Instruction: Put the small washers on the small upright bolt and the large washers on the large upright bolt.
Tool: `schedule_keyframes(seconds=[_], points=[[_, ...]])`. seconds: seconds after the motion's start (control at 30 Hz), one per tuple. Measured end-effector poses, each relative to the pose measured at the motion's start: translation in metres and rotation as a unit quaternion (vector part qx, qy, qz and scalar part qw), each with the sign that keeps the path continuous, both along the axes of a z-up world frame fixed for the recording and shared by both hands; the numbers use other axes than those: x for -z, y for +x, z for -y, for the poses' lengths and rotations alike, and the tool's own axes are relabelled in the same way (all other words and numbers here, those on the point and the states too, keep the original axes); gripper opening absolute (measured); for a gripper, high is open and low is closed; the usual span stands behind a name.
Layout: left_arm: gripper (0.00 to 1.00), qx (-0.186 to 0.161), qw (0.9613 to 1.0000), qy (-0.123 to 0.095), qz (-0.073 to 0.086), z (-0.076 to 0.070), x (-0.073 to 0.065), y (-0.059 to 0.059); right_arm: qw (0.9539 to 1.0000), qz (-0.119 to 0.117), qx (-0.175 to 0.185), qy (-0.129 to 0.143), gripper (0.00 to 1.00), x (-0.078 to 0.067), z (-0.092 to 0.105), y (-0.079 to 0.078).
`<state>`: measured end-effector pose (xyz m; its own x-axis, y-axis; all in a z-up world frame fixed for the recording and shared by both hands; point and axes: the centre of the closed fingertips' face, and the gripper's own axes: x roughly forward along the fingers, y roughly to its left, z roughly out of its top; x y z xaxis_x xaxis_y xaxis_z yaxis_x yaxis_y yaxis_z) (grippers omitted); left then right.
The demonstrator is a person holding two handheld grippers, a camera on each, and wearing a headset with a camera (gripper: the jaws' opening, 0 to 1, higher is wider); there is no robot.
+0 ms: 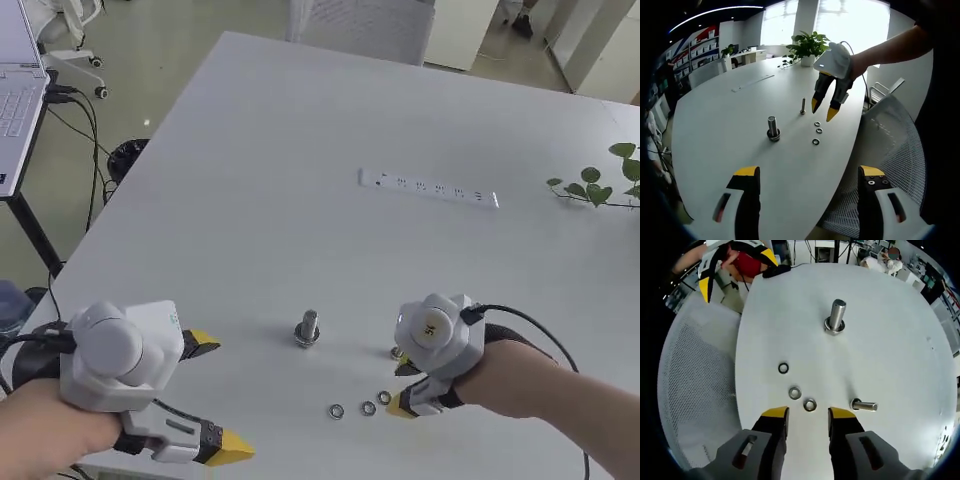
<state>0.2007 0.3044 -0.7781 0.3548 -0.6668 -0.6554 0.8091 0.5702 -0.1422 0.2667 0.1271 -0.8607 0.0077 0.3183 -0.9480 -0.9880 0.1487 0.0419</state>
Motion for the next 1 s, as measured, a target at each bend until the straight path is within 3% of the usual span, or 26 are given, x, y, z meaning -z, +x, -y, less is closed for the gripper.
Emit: schedule_keyframes(seconds=[1.0], points=[[0.79,-0.004,1.0,0.002,-0.005,-0.011,0.002,0.007,0.9997,0.016,-0.003,-0.019,0.25,0.024,0.0,0.003]])
